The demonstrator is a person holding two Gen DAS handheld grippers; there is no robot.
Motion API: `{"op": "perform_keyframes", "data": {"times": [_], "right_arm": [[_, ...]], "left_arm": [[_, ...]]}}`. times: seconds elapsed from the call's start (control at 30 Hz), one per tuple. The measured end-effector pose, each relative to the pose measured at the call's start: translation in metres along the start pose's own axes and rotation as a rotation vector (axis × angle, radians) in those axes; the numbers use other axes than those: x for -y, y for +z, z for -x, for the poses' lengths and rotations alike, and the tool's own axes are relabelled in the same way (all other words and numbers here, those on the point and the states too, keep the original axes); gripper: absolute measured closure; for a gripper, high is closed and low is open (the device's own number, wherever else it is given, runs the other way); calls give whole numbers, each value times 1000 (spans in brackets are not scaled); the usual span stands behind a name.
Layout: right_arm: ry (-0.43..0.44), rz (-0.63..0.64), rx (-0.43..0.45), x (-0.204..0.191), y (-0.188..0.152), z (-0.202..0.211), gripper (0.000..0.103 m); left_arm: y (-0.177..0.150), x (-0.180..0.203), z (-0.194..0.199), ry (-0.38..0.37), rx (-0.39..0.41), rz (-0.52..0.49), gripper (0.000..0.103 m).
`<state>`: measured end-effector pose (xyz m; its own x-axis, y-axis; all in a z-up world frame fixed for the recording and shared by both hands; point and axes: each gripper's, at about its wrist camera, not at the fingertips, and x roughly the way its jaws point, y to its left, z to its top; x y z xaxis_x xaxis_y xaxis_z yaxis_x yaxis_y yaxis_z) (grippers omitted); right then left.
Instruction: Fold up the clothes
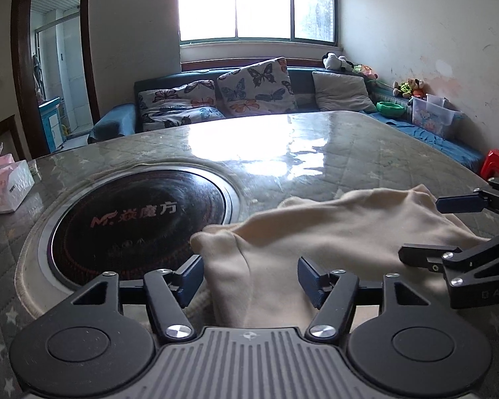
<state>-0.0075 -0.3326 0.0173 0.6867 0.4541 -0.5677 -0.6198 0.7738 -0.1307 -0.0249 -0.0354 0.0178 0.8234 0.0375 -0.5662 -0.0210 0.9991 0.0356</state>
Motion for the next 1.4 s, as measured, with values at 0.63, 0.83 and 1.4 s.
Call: {"op": "perform_keyframes", "data": {"times": [0.63,0.83,1.4], "right_arm": [[87,69,-22,-29,32,-46,12],[85,27,-21,-19,44,-52,11],[-6,-38,-122,-10,59,-90,0]], "left_arm": [[-9,-10,-2,-6,-26,40,34],[-10,-14,-2,-22,-28,54,32],[-13,-36,-12,-83,-46,134,10]]}}
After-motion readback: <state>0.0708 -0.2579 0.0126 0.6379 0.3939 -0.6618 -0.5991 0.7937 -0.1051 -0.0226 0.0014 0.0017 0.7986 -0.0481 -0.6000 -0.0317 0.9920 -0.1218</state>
